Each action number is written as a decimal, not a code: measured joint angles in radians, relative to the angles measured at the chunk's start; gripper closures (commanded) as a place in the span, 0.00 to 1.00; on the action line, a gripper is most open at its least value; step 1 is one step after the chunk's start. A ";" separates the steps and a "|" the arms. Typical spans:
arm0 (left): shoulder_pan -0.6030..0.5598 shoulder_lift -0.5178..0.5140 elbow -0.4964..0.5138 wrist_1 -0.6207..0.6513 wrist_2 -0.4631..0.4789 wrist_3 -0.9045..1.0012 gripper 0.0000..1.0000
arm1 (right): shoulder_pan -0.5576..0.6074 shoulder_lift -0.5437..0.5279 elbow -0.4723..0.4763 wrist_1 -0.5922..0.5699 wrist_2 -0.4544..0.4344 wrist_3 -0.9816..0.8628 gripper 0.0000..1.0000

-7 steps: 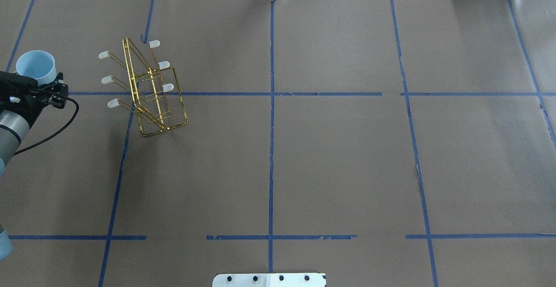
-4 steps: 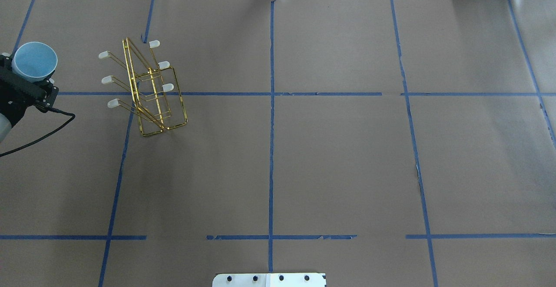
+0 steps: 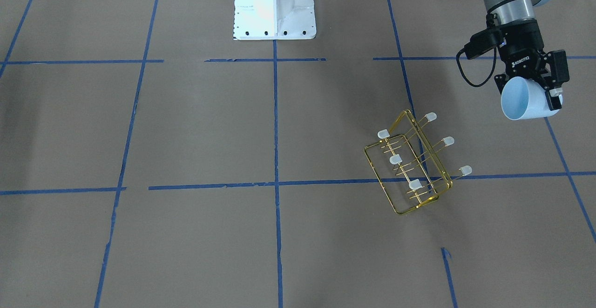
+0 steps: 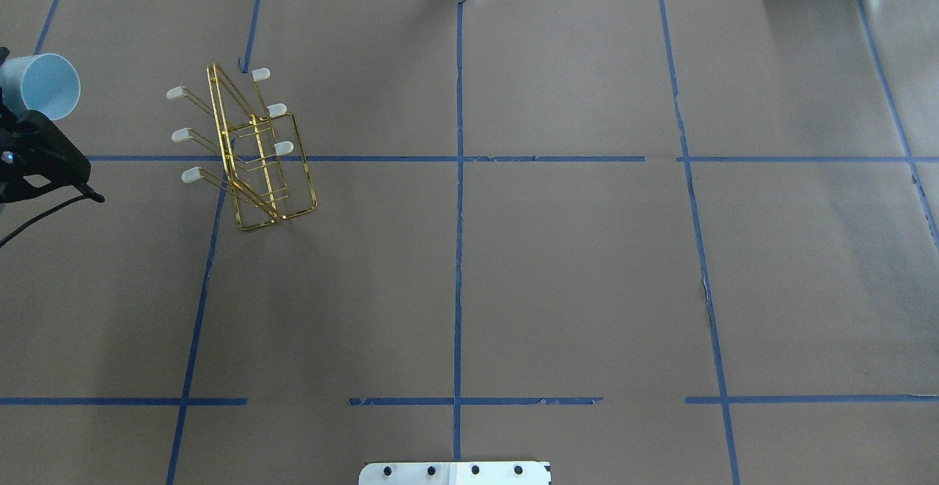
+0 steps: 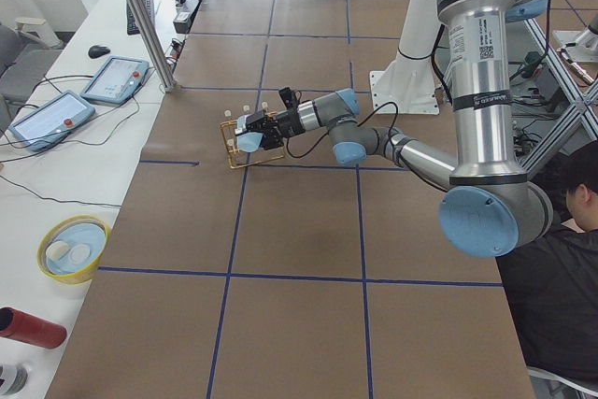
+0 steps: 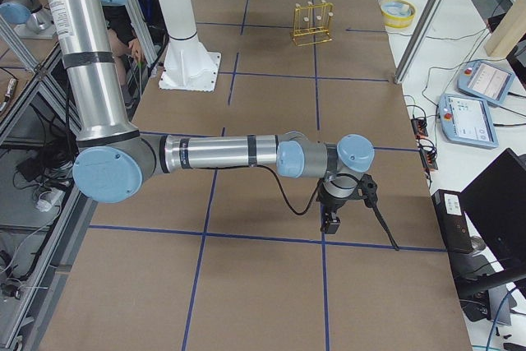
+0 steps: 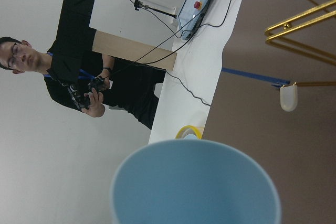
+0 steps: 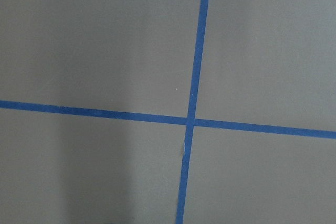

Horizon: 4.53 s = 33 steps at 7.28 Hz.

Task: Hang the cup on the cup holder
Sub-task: 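Carry the tilted cup with the left gripper toward the gold rack's pegs, then push the cup opening onto a white peg with the left gripper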

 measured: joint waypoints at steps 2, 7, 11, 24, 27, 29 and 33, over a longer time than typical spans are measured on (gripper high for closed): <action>0.075 -0.011 -0.019 0.112 0.216 0.183 0.83 | 0.000 0.000 0.000 0.000 0.000 0.001 0.00; 0.274 -0.070 0.008 0.477 0.583 0.240 0.87 | 0.000 0.000 0.000 0.000 0.000 0.000 0.00; 0.300 -0.163 0.159 0.509 0.647 0.239 0.87 | 0.000 0.000 0.000 0.000 0.000 0.000 0.00; 0.375 -0.253 0.314 0.543 0.687 0.240 0.84 | 0.000 0.000 0.000 0.000 0.000 0.000 0.00; 0.385 -0.267 0.330 0.553 0.687 0.239 0.12 | 0.000 0.000 0.000 0.000 0.000 0.000 0.00; 0.386 -0.269 0.332 0.559 0.687 0.240 0.00 | 0.000 0.000 0.000 0.000 0.000 0.000 0.00; 0.387 -0.270 0.334 0.565 0.686 0.240 0.00 | 0.000 0.000 0.000 0.000 0.000 0.000 0.00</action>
